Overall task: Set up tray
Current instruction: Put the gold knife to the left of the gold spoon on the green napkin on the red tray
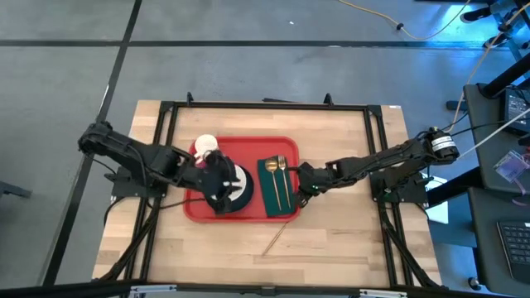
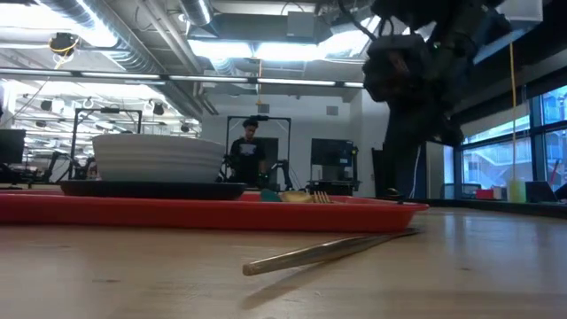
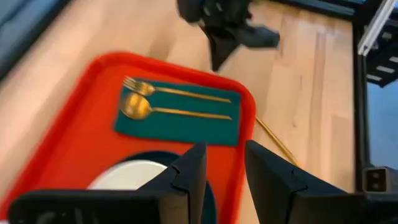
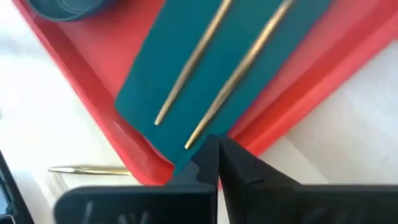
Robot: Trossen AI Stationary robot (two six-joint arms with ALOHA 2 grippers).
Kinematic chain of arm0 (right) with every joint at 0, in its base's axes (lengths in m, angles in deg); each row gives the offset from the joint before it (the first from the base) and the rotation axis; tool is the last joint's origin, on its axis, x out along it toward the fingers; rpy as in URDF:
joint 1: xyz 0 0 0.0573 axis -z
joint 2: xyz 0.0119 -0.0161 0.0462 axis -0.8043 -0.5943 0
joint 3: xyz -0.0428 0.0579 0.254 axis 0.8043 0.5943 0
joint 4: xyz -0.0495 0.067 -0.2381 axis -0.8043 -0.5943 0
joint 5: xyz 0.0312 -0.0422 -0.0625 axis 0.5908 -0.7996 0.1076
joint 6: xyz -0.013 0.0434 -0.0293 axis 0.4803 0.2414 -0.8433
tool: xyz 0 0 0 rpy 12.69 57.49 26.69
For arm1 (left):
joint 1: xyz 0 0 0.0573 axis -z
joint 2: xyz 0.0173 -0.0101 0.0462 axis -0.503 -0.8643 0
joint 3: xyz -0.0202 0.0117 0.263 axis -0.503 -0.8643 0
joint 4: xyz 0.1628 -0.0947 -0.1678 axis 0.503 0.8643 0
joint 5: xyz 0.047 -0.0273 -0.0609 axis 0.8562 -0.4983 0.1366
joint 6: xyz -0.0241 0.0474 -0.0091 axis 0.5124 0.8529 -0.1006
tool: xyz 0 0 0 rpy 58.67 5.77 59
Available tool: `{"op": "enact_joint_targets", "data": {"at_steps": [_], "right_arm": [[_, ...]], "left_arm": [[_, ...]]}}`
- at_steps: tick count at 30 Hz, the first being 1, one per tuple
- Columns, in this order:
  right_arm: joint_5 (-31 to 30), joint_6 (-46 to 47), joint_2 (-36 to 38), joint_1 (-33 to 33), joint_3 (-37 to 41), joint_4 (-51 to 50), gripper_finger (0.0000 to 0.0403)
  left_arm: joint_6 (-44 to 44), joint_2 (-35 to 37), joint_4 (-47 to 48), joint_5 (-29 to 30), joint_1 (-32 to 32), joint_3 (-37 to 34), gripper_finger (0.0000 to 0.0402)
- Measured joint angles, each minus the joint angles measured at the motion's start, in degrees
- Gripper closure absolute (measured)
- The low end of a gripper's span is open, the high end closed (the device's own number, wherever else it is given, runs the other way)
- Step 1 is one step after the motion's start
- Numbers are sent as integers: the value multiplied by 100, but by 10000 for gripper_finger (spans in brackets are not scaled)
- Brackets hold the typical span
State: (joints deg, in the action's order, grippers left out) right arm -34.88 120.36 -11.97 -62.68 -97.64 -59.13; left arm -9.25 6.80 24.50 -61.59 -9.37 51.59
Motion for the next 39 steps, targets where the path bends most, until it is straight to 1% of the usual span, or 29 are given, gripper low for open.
{"op": "enact_joint_targets", "data": {"at_steps": [5,8,12,17,20,23,26,31,33,37,39], "right_arm": [[257,-241,0,-14,-238,-136,395],[265,-250,0,-151,-340,-146,392],[234,-216,0,-357,-468,-139,387],[210,-86,0,-692,-702,-139,386],[214,-137,0,-947,-909,-189,385],[180,-84,0,-1272,-1177,-527,385],[-126,170,7,-1712,-1336,-676,385],[-417,1022,7,-2357,-1395,-682,385],[-801,1424,7,-2601,-1395,-681,385],[-1962,2265,-62,-3009,-1392,-461,385],[-2187,2625,-111,-3131,-1392,-217,385]], "left_arm": [[-427,-361,-11,-4,311,0,300],[-742,-602,-55,32,485,0,300],[-1120,-982,-540,55,758,0,300],[-1082,-1650,-2001,96,1222,0,300],[-1068,-2130,-3079,365,1506,0,300],[-1003,-2581,-4014,735,1753,0,300],[-874,-2950,-4492,1165,1944,0,300],[-1299,-3376,-4492,1685,2044,-2,300],[-1426,-3509,-4515,1768,2039,0,300],[-1612,-3665,-4498,1770,1985,0,314],[-1611,-3678,-4443,1780,1953,0,329]]}}
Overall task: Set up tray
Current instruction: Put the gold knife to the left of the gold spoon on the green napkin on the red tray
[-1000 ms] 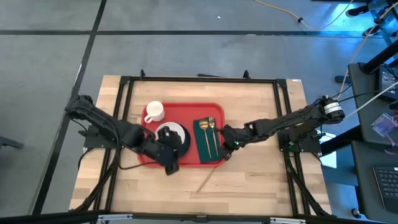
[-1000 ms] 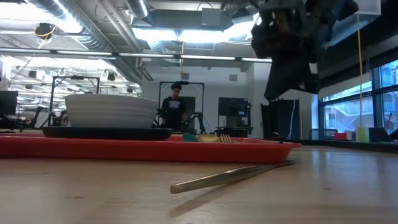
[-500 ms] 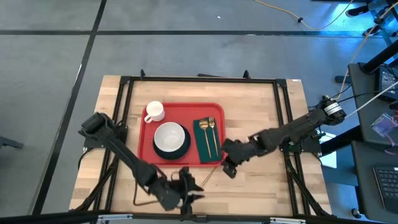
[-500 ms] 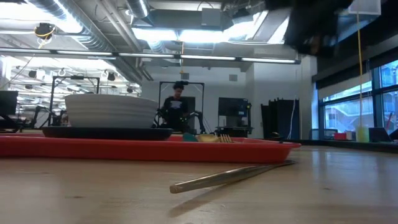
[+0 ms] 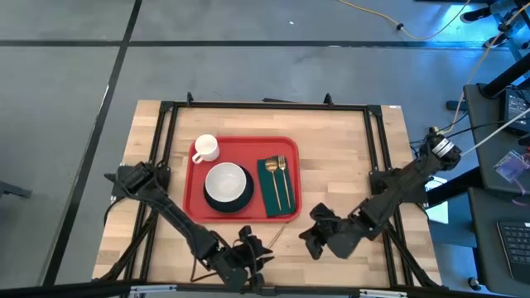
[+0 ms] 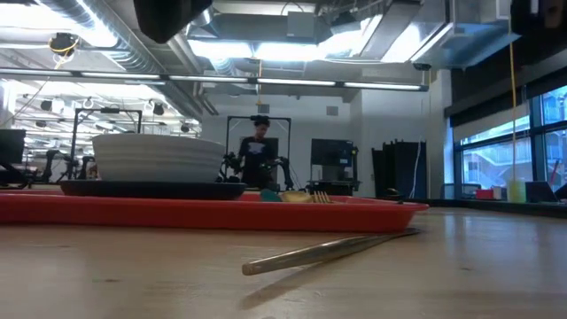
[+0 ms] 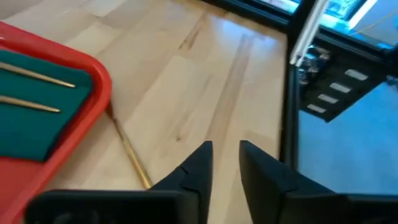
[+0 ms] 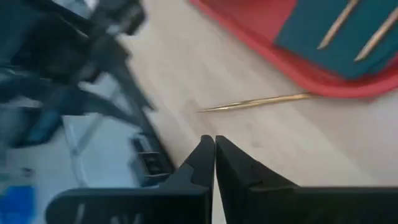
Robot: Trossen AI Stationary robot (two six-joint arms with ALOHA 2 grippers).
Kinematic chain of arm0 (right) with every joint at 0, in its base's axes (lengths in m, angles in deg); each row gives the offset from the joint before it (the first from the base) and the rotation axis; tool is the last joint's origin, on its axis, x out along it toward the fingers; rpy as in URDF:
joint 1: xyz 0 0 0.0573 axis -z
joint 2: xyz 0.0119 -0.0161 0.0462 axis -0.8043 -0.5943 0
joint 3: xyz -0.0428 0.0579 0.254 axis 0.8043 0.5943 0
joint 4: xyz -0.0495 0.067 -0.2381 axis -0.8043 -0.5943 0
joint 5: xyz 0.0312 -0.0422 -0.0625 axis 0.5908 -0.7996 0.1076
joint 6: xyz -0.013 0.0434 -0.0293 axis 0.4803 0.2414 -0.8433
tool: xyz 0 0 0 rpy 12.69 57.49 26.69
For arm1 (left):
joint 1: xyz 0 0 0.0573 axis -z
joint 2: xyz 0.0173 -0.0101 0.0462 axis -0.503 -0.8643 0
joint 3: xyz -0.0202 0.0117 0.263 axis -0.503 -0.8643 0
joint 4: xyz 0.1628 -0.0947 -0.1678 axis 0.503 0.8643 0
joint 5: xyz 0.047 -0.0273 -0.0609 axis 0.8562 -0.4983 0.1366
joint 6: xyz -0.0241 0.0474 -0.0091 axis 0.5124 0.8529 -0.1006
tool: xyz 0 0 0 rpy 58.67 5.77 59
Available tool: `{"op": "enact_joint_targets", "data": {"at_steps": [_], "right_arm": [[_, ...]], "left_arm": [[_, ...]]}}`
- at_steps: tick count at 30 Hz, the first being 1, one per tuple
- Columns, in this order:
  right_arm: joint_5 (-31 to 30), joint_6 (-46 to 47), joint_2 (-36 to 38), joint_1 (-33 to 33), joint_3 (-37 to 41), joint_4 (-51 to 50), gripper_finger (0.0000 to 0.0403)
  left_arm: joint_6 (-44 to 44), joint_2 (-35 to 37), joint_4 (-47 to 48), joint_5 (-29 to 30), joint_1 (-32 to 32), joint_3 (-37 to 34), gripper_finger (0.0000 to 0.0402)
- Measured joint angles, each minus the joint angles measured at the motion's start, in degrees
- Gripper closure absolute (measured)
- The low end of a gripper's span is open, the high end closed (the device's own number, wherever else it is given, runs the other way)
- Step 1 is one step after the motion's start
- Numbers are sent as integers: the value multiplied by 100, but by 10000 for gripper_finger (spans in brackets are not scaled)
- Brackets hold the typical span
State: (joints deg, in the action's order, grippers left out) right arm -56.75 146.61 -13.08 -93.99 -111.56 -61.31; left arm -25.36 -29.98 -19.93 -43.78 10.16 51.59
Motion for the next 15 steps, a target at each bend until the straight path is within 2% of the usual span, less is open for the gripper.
{"op": "enact_joint_targets", "data": {"at_steps": [6,10,15], "right_arm": [[-81,-27,-129,-37,1,211,385],[-389,-23,-252,-30,2,382,385],[-562,-23,-406,45,7,381,385]], "left_arm": [[-107,0,753,-218,-213,0,393],[-629,-38,1127,-565,-349,0,398],[-838,-42,1213,-598,-409,0,398]]}}
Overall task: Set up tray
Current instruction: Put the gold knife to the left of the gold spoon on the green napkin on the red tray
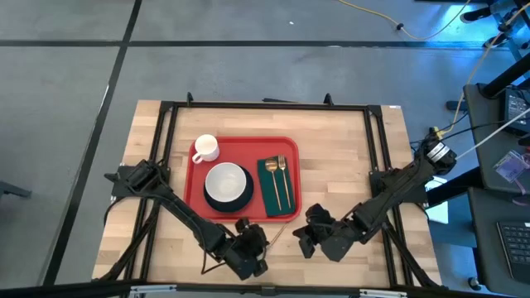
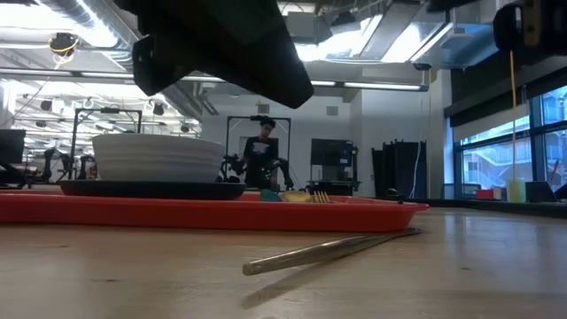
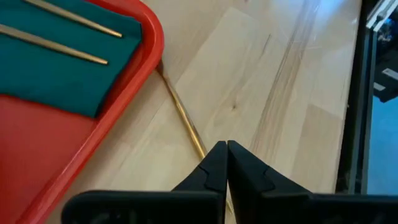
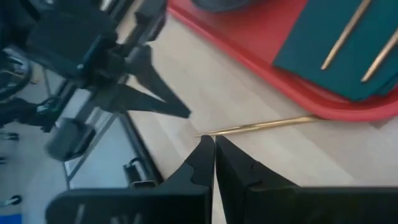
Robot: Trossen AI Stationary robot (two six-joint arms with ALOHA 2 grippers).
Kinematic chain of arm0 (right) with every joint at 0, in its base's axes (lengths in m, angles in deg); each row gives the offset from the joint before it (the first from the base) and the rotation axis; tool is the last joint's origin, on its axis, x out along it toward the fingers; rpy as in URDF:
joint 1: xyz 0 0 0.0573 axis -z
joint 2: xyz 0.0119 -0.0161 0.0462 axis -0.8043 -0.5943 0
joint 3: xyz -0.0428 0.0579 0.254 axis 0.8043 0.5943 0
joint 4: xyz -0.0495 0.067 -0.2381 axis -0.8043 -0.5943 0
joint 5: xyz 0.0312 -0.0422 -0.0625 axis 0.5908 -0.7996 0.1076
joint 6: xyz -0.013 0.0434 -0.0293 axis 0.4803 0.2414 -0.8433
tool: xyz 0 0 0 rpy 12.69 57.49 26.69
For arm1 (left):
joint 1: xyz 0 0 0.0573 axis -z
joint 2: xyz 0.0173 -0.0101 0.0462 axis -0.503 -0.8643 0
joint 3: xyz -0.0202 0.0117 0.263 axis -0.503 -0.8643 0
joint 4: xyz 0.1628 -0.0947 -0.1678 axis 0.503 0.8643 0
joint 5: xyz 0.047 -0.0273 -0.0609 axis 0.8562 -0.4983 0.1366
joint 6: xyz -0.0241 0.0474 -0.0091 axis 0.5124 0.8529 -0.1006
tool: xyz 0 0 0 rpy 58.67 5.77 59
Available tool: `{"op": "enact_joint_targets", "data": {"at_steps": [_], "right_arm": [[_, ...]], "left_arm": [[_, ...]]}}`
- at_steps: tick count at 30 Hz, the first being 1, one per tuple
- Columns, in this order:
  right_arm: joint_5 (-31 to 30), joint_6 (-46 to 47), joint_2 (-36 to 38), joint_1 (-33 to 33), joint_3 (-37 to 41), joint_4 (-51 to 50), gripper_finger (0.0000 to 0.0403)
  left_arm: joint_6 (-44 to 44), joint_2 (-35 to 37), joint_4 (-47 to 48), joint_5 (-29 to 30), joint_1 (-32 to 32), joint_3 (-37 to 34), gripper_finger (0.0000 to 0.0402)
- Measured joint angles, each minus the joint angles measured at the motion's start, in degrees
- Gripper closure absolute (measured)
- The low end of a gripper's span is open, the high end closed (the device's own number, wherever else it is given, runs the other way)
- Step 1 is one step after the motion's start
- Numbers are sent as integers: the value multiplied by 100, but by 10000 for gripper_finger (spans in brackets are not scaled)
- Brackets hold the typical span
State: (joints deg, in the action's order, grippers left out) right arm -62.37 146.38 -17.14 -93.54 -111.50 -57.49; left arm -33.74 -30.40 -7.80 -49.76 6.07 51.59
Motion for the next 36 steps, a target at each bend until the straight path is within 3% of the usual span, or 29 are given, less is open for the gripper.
{"op": "enact_joint_targets", "data": {"at_steps": [5,14,18,29,36], "right_arm": [[65,-2,-167,53,0,49,385],[437,-7,-287,51,0,-142,385],[442,-7,-287,51,0,-123,385],[449,-7,-285,51,0,-126,385],[401,-7,-285,51,0,-128,385]], "left_arm": [[-121,0,-15,-114,-35,0,382],[-242,-60,-72,-881,-44,0,263],[-409,-383,-184,-902,-37,0,235],[-260,-1004,48,-625,2,249,258],[-353,-1034,509,-723,-56,264,310]]}}
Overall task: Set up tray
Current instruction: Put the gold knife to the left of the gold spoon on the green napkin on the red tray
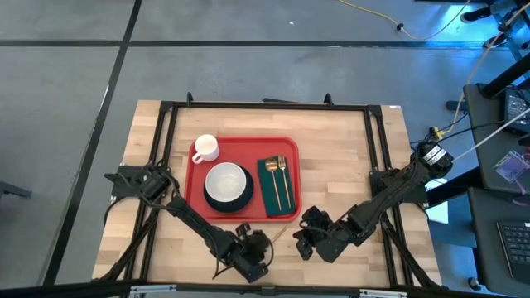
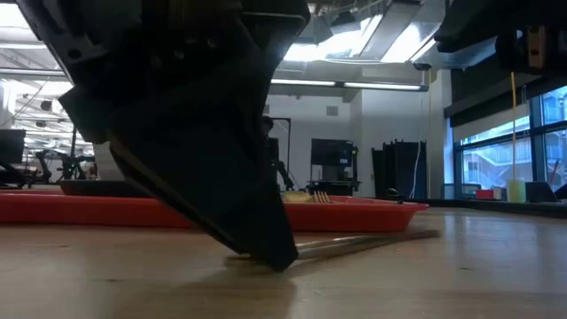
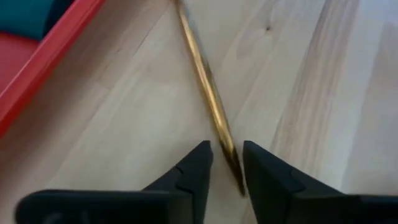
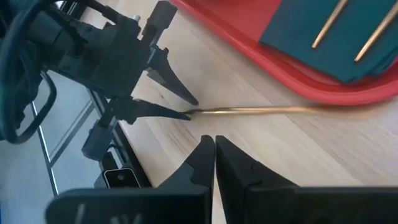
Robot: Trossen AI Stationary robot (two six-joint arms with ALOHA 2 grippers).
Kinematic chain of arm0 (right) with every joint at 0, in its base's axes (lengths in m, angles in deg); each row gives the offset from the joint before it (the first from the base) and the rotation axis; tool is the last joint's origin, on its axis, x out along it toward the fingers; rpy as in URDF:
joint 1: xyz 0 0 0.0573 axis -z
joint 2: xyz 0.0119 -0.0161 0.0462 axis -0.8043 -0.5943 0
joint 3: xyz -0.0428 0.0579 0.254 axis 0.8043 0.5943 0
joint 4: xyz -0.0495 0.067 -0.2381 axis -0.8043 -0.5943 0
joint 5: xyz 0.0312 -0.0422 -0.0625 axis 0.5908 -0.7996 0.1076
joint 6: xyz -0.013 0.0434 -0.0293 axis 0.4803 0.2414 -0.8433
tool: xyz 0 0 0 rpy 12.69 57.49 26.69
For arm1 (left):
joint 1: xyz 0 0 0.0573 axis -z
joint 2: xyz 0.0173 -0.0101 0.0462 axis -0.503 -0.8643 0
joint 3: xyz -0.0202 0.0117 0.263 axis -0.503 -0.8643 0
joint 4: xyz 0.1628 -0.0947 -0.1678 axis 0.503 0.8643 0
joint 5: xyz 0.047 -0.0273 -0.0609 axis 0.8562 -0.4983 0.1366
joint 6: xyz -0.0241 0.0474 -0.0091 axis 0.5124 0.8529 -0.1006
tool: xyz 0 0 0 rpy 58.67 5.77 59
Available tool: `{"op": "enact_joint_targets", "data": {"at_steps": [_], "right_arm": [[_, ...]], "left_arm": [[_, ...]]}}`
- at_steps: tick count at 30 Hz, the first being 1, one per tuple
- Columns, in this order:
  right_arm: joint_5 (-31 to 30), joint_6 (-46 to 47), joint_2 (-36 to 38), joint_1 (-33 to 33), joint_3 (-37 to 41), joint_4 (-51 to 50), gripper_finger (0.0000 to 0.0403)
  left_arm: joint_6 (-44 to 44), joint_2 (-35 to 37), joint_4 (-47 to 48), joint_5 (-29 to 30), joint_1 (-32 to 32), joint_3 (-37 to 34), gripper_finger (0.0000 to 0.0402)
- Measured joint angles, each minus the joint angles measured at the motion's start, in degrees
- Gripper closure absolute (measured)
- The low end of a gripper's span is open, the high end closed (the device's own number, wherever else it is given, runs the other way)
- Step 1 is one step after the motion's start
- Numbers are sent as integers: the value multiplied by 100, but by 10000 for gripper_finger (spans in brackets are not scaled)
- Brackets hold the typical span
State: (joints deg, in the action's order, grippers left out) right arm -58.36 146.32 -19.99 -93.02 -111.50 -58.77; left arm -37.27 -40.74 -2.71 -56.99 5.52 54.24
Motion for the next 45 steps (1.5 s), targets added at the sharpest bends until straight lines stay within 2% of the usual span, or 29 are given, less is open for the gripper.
{"op": "enact_joint_targets", "data": {"at_steps": [4,9,13,19,31,33,39,45], "right_arm": [[-38,0,2,0,0,2,385],[-148,0,2,0,0,0,385],[70,0,4,0,0,-3,385],[551,20,4,-3,0,-7,385],[553,352,51,-26,0,38,385],[494,498,113,-47,-10,28,385],[-309,1268,314,-217,-126,64,385],[-329,1344,319,-282,-313,192,385]], "left_arm": [[44,4,106,-402,-122,-39,350],[40,9,167,-511,-197,-44,390],[41,15,170,-630,-235,-46,389],[189,37,202,-322,-138,29,394],[139,305,621,168,-104,26,397],[42,396,807,291,-104,28,397],[-2,686,837,562,-32,40,398],[209,1068,792,828,57,50,398]]}}
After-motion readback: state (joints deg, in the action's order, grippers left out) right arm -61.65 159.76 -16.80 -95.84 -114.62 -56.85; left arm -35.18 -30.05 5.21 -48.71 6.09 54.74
